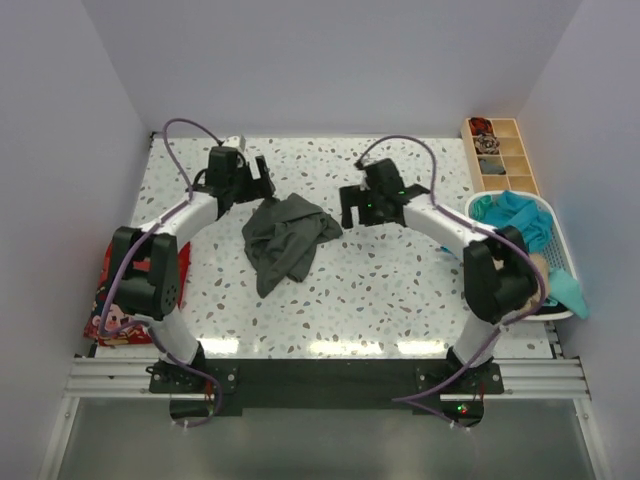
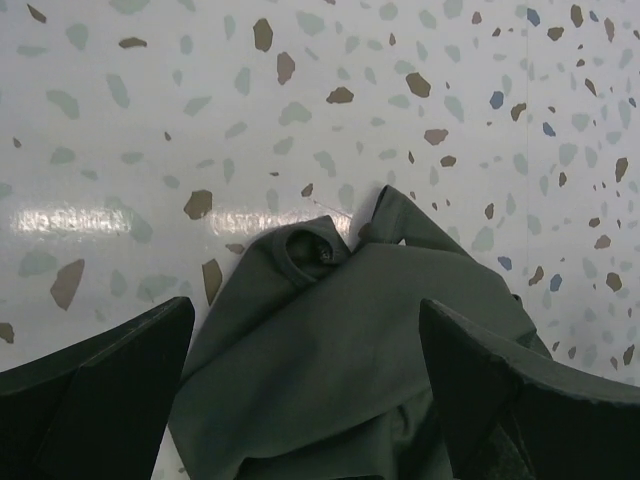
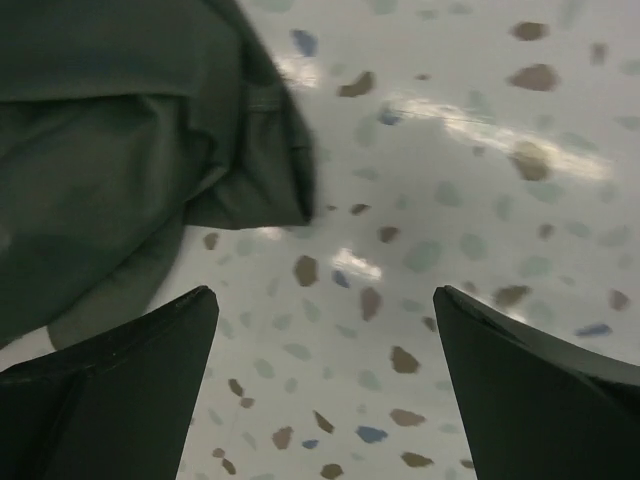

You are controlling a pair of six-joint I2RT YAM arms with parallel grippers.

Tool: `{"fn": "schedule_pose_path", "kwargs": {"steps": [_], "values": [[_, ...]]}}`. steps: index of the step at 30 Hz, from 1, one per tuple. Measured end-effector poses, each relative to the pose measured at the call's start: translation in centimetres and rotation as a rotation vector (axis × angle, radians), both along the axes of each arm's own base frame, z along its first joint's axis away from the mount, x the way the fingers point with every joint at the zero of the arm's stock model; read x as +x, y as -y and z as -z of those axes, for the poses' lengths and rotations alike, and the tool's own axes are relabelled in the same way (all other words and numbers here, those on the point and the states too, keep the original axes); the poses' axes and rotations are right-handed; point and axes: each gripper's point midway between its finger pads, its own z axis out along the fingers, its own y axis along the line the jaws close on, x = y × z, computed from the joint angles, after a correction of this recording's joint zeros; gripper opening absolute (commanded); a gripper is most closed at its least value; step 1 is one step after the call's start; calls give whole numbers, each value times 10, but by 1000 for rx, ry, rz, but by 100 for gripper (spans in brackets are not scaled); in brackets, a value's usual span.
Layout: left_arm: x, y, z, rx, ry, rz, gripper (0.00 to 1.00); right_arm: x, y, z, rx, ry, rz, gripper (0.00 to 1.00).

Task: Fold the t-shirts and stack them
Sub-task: Flatten out the tshirt

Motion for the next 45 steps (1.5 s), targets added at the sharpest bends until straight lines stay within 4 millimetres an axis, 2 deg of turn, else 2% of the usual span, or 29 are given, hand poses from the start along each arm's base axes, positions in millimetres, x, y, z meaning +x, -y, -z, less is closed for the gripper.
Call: {"fn": "schedule_pose_path", "kwargs": {"steps": [3, 6, 8, 10, 13, 14, 16, 17, 20, 23, 26, 28, 30, 32, 34, 35, 36, 37, 39, 41, 43, 45], "values": [[-9, 7, 14, -17, -29, 3, 100, -5, -63, 23, 32, -64, -154, 93], [-9, 13, 25, -37, -50, 11, 100, 5, -101, 25, 72, -73, -231, 93], [-3, 16, 34, -47, -65, 14, 100, 17, -116, 21, 97, -59, -252, 93], [5, 20, 47, -53, -86, 19, 100, 23, -120, 17, 113, -45, -260, 93], [15, 24, 65, -57, -118, 23, 89, 23, -121, 15, 118, -44, -266, 93], [19, 26, 71, -59, -127, 25, 73, 22, -121, 16, 117, -47, -266, 93], [25, 29, 83, -67, -146, 31, 54, 19, -119, 18, 113, -50, -268, 91], [29, 31, 83, -75, -138, 31, 32, 17, -117, 18, 111, -52, -267, 91], [35, 34, 82, -89, -130, 30, 0, 9, -111, 14, 103, -53, -267, 90], [38, 36, 81, -94, -133, 40, 0, 6, -105, -1, 100, -24, -264, 89], [50, 46, 70, -119, -124, 72, 0, 5, -99, -15, 90, 15, -252, 87], [61, 56, 53, -143, -102, 103, 0, 2, -93, -18, 80, 27, -245, 84], [77, 71, 22, -168, -60, 149, 0, -1, -88, -15, 60, 26, -237, 82], [95, 93, -26, -194, 18, 217, 0, -4, -81, -6, 36, 13, -223, 79], [109, 124, -88, -228, 134, 306, 0, -11, -69, 10, -7, -14, -198, 79], [110, 140, -121, -247, 197, 356, 0, -18, -58, 20, -44, -30, -171, 79], [104, 158, -158, -267, 269, 418, 0, -24, -47, 28, -76, -43, -145, 79], [95, 173, -186, -282, 325, 469, 0, -31, -35, 32, -112, -49, -115, 79], [70, 196, -223, -295, 389, 555, 0, -41, -10, 30, -177, -39, -51, 79], [36, 217, -246, -302, 416, 640, 0, -45, 10, 12, -217, 11, 11, 76], [4, 232, -257, -301, 418, 705, 0, -42, 29, -24, -238, 111, 96, 76], [-24, 238, -263, -295, 411, 754, 0, -39, 49, -64, -242, 222, 191, 76]]}}
